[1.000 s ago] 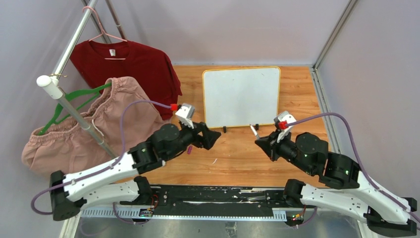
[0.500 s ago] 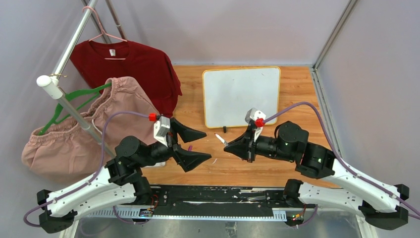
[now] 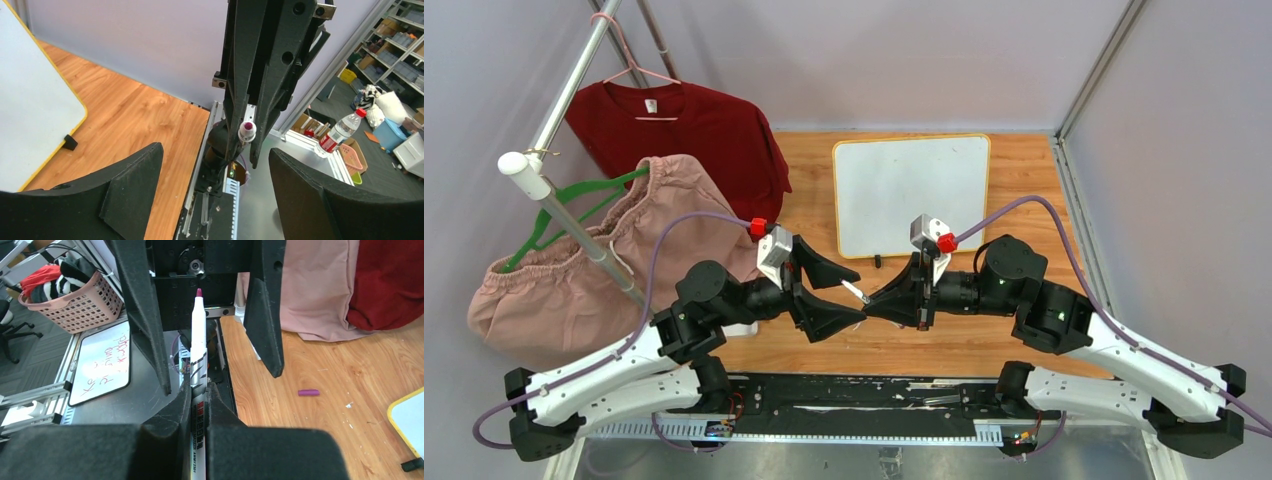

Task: Write a sentence on the whiteboard

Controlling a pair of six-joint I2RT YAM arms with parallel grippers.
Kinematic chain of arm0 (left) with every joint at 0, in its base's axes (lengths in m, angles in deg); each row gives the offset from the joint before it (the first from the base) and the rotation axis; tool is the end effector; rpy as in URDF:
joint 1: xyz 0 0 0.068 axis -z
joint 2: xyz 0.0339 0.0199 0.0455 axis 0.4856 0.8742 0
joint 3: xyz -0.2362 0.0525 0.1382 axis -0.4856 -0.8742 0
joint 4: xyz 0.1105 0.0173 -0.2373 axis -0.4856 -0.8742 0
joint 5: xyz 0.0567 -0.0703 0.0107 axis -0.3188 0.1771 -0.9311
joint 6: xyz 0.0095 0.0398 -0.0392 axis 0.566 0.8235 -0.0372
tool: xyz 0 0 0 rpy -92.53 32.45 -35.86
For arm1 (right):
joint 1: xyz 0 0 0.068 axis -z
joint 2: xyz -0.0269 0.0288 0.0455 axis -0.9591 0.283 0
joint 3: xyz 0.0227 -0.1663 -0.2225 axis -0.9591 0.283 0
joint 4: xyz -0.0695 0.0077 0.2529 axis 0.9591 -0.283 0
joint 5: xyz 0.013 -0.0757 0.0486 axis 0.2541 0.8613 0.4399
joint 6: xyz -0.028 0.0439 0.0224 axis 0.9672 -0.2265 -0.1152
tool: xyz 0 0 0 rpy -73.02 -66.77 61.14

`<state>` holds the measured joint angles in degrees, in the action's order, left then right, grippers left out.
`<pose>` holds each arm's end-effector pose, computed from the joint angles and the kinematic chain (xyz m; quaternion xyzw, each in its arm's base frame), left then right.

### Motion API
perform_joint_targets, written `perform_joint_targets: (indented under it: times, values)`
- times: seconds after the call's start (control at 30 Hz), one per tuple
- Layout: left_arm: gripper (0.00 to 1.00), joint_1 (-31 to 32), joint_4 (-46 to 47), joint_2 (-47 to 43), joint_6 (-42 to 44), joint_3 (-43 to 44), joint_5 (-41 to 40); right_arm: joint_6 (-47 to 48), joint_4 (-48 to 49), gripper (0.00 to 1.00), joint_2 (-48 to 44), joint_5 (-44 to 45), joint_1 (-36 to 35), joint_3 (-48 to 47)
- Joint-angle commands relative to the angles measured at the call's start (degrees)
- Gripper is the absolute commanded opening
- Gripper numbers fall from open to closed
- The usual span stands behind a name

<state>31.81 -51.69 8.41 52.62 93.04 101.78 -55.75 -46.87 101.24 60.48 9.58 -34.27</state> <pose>0.0697 -0.1498 0.3721 0.2995 0.5612 -0.5974 0.4883 0.0612 0.1595 0.4216 -0.4111 0.5592 0.5501 0.4644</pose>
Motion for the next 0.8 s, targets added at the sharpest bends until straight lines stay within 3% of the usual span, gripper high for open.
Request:
perform_joint_targets:
  times: [0.0, 0.37, 0.53, 0.67, 0.77]
  values:
    - [0.82, 0.04, 4.16, 0.29, -1.48, 2.20, 1.04, -0.51, 0.63, 0.00, -0.04, -4.04, 0.18, -2.45]
    - [0.75, -0.03, 8.41, 0.53, -4.26, 3.05, 2.60, -1.06, 0.47, 0.00, -0.35, -5.44, -0.08, -1.71]
    - [0.64, -0.02, 8.39, 0.64, -4.31, 3.09, 3.75, -1.15, 0.47, 0.00, -0.41, -5.19, -0.35, -1.70]
    - [0.50, -0.06, 8.40, 0.98, -4.38, 3.08, 5.04, -0.96, 0.19, 0.00, -0.12, -5.18, -0.43, -1.90]
    - [0.47, -0.09, 8.39, 1.28, -4.56, 3.09, 5.78, -0.97, 0.18, 0.00, -0.08, -5.02, -0.48, -1.98]
